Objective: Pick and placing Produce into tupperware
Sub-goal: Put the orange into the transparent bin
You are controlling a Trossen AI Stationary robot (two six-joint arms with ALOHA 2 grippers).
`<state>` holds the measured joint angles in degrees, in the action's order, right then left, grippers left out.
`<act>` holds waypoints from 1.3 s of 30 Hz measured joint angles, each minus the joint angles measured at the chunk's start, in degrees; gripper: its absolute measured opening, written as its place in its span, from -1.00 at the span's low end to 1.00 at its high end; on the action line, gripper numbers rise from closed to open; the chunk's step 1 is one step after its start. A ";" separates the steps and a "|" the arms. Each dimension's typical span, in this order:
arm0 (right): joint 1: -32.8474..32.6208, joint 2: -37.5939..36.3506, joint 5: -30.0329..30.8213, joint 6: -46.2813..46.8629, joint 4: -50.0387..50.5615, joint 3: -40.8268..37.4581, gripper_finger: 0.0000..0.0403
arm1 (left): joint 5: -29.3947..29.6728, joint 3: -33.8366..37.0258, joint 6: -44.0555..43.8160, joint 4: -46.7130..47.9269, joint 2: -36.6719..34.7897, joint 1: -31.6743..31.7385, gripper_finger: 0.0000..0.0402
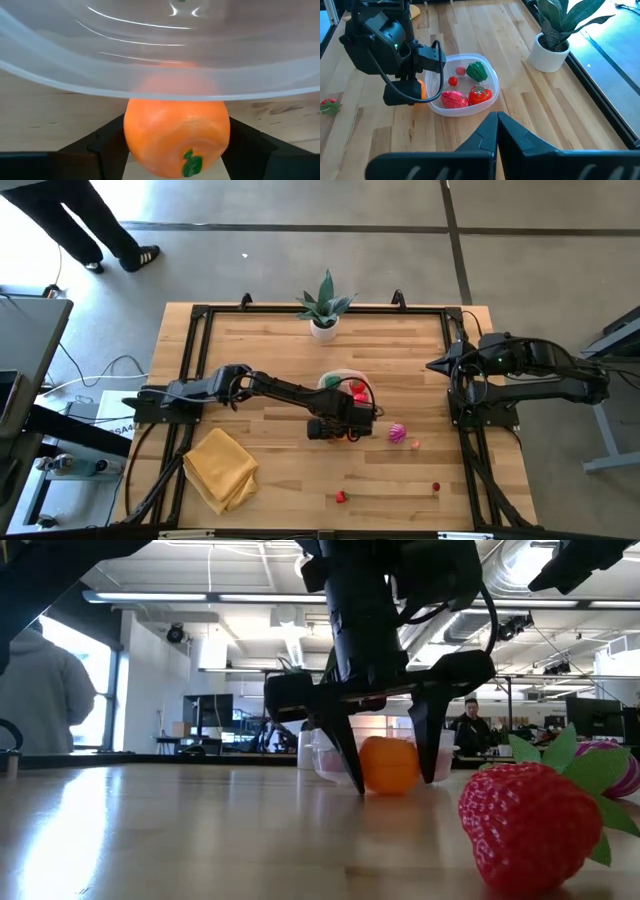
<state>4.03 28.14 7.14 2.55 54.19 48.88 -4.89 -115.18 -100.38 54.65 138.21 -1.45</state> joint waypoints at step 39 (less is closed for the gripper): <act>0.00 0.01 0.02 -0.01 0.00 0.00 -1.00 | -0.02 0.00 -5.31 2.59 -0.07 -0.27 0.09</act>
<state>4.03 28.15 7.16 2.54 54.19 48.88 -4.91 -115.18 -105.69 57.24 138.15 -1.72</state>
